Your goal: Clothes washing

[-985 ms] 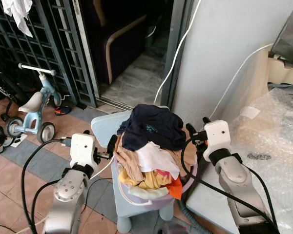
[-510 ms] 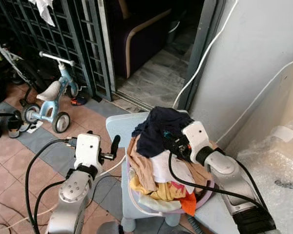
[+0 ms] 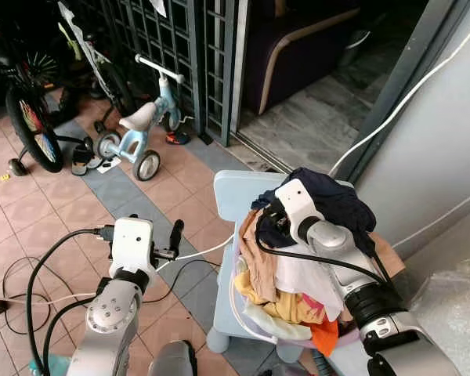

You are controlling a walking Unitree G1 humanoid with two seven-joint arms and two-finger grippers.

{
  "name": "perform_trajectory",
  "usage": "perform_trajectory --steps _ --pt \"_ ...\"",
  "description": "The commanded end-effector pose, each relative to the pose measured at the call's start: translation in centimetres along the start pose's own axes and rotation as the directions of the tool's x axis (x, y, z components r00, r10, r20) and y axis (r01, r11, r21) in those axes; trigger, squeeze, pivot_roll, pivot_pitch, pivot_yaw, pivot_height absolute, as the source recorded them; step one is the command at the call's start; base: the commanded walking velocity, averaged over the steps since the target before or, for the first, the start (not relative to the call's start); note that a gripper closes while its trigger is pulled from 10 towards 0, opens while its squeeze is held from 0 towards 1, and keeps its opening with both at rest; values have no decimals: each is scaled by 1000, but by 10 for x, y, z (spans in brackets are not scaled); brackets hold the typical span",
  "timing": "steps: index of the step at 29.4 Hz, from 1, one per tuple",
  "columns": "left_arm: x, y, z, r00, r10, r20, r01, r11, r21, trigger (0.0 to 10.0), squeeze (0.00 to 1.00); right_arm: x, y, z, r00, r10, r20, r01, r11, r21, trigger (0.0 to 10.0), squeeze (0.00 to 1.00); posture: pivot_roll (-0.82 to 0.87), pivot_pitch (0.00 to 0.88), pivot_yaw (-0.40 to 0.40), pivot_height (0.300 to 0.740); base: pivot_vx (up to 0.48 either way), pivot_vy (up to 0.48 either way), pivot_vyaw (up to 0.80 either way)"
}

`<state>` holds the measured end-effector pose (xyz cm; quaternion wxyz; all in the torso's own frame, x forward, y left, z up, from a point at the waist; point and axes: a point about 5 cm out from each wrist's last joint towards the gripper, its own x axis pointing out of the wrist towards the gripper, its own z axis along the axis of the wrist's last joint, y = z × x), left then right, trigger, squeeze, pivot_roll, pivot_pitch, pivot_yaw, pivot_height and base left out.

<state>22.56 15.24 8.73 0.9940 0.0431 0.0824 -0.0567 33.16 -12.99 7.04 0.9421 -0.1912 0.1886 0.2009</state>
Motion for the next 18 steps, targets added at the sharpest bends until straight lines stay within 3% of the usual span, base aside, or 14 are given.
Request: perform_trajectory --steps 1,2,7,18 --pt "1 -2 0 1000 -8 -6 8 1000 10 10000 0 -1 -8 -14 997 -40 -72 42 999 24 4941 0 44 63 -42 740 0 0 0" --pt "1 -1 0 1000 -7 -10 7 1000 12 10000 0 -2 -13 -23 991 -64 -118 68 997 30 0 0 44 63 -42 740 0 0 0" --pt "3 -1 -1 1000 -9 -19 9 1000 16 10000 0 -5 -20 -35 983 -92 -159 95 995 9 0 0 36 47 -39 740 0 0 0" --pt "6 -5 -4 999 -32 -32 33 999 14 10000 0 -15 -22 -54 978 -64 -198 78 995 65 0 0 21 29 -27 740 0 0 0"
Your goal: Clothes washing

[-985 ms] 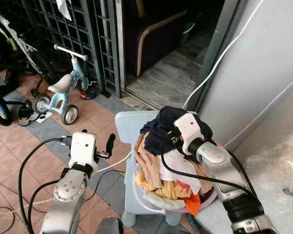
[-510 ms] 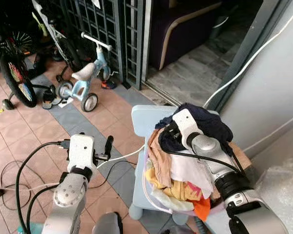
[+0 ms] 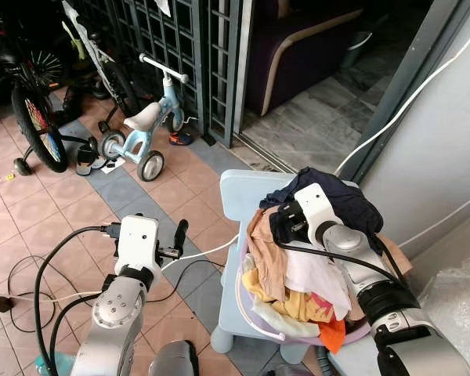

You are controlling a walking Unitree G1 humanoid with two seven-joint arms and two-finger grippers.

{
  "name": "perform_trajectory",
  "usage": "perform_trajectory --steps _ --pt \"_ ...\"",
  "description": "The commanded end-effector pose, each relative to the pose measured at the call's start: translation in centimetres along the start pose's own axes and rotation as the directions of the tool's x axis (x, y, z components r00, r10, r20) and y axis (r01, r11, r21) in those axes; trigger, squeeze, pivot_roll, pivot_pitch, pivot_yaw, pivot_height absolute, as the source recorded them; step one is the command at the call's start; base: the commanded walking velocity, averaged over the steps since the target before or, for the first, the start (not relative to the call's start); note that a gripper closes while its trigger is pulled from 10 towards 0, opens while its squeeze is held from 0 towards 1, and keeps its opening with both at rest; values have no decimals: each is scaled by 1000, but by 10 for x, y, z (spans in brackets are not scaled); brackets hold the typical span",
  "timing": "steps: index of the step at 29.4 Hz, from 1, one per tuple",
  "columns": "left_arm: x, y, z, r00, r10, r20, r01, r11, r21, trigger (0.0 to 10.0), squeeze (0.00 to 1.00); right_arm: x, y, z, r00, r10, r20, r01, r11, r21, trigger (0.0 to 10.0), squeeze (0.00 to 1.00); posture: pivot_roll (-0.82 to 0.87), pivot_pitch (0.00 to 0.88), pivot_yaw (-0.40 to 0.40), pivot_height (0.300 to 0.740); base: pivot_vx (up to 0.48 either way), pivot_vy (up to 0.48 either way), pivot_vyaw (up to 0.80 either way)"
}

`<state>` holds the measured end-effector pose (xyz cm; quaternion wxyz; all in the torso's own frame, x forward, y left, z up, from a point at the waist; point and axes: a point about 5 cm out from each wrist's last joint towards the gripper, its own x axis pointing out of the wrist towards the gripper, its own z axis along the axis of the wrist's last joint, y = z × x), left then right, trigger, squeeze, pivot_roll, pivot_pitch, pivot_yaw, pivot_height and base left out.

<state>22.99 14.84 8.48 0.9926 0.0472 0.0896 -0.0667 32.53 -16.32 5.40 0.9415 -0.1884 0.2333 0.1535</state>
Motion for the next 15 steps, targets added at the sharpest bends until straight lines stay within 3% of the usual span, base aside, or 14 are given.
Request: perform_trajectory --steps 1,11,15 --pt "1 -1 -3 1000 -13 -18 14 1000 6 10000 0 -4 -2 -24 995 3 -96 0 1000 32 0 0 21 29 -27 740 0 0 0" --pt "3 0 -3 1000 -20 -17 20 1000 13 10000 0 -4 11 -14 999 38 -18 -36 994 105 0 0 25 15 -19 740 0 0 0" --pt "3 1 -3 1000 -20 -20 20 1000 11 10000 0 -6 7 -9 1000 0 22 -3 991 132 0 0 13 13 -11 740 0 0 0"
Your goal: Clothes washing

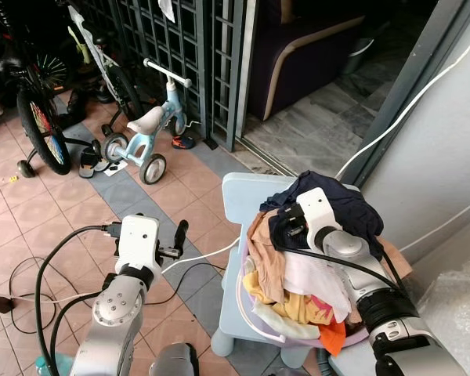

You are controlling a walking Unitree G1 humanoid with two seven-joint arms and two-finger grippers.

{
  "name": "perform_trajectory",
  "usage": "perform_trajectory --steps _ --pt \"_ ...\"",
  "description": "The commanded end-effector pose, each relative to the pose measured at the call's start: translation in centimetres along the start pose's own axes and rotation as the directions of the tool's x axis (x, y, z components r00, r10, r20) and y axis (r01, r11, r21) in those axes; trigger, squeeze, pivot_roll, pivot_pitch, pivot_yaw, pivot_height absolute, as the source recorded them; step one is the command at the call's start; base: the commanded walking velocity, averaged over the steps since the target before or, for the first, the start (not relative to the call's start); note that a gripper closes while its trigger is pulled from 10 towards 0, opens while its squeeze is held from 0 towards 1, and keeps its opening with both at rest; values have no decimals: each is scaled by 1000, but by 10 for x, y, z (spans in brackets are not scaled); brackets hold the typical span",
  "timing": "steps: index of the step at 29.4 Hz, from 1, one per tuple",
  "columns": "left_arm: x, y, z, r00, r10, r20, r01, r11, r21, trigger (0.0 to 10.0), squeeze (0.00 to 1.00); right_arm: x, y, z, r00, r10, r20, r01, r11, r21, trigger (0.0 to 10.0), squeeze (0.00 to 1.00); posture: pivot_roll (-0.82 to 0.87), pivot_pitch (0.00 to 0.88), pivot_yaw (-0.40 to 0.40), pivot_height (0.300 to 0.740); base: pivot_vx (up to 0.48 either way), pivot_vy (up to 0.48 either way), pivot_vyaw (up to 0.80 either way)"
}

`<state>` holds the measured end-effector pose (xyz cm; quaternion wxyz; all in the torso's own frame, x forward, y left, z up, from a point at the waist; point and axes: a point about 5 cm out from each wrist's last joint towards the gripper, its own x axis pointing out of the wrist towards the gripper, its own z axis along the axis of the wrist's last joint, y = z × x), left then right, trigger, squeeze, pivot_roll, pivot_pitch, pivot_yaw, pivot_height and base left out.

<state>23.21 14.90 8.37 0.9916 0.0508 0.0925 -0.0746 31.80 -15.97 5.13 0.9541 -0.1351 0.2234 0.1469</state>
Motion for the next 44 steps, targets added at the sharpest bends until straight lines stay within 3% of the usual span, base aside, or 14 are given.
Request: perform_trajectory --steps 1,3,6,9,12,17,25,27,28,29,44 --pt "1 0 -3 1000 -3 -19 3 1000 1 10000 0 -4 -2 -1 999 -13 34 11 998 56 0 0 11 13 -16 740 0 0 0" --pt "-1 2 -5 1000 1 -23 -1 1000 2 10000 0 -11 -4 12 985 -45 166 26 993 116 0 0 7 15 -17 740 0 0 0" --pt "-3 4 -8 999 1 -32 -1 1000 4 10000 0 -22 -8 20 960 -118 252 82 985 151 0 0 5 12 -17 740 0 0 0" --pt "-7 6 -12 999 -11 -49 11 1000 5 10000 0 -51 -17 37 883 -232 408 136 958 252 0 0 -8 6 -12 740 0 0 0" --pt "-6 6 -13 999 -12 -52 13 1000 18 10000 0 -76 -21 44 840 -279 466 186 954 236 0 0 -20 1 -11 740 0 0 0" --pt "1 4 -8 999 -15 -34 17 999 32 10000 0 -98 -19 45 815 -317 485 217 943 252 0 0 -42 0 10 740 0 0 0" --pt "10 0 1 999 -32 -5 32 999 31 10000 0 -98 -20 46 810 -338 478 251 938 239 0 0 -47 9 29 740 0 0 0" --pt "12 -1 3 1000 -29 3 29 999 28 10000 0 -97 -21 52 811 -341 476 256 938 236 3098 0 -48 8 28 740 0 0 0" --pt "13 -1 3 1000 -29 3 29 999 26 10000 0 -95 -20 53 814 -337 474 253 939 232 7176 0 -47 7 28 740 0 0 0" --pt "13 -1 3 1000 -29 2 29 999 25 10000 0 -95 -20 53 817 -331 472 250 941 228 9804 0 -47 7 27 740 0 0 0" --pt "13 0 0 1000 -17 -6 17 1000 16 10000 0 -87 -14 55 833 -307 461 220 947 233 10000 0 -44 9 26 740 -48 0 0"
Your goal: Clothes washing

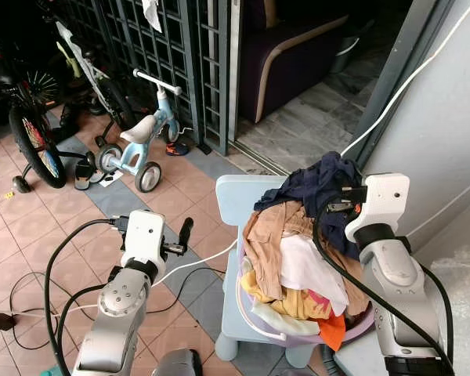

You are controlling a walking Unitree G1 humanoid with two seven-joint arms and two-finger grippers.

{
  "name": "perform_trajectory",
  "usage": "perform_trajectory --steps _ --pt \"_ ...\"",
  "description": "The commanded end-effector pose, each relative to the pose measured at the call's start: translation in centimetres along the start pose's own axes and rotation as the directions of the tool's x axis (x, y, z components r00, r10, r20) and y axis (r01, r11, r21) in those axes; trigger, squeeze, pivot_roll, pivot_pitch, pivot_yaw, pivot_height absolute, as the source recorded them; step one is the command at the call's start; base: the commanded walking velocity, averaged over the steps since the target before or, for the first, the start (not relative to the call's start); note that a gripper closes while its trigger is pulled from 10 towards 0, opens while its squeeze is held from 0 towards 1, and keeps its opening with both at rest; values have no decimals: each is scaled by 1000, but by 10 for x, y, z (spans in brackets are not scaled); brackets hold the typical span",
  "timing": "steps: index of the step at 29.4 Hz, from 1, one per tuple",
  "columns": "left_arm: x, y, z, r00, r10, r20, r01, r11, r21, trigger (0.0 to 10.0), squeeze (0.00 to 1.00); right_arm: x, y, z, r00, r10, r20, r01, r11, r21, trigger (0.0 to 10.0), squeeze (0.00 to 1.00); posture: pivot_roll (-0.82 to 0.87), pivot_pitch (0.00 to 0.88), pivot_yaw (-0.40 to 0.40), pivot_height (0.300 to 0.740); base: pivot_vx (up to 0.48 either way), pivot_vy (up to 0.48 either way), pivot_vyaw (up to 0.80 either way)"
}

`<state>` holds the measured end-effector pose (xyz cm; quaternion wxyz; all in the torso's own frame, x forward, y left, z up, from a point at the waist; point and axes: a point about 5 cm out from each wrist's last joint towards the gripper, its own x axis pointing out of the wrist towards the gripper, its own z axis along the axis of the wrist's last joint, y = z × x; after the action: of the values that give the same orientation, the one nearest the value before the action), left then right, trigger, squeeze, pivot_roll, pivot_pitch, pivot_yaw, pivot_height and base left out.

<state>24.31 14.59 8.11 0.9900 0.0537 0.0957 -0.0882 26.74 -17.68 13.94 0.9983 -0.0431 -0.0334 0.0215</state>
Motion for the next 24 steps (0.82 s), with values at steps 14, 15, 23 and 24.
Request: perform_trajectory --steps 14,15,23,24 --pt "1 1 0 1000 9 -3 -9 1000 3 10000 0 3 4 1 1000 12 -1 -12 1000 11 10000 0 -43 12 24 740 -315 -233 0" --pt "1 1 0 1000 9 -3 -9 1000 3 10000 0 3 4 1 1000 12 -1 -12 1000 11 10000 0 -43 12 24 740 -307 -274 0" --pt "2 1 0 1000 6 -5 -6 1000 3 10000 0 5 4 1 1000 5 1 -5 1000 3 10000 0 -44 12 26 740 -285 -269 0" --pt "2 1 0 1000 6 -4 -6 1000 3 10000 0 5 4 0 1000 5 0 -5 1000 3 10000 0 -44 11 26 740 -244 -262 0"
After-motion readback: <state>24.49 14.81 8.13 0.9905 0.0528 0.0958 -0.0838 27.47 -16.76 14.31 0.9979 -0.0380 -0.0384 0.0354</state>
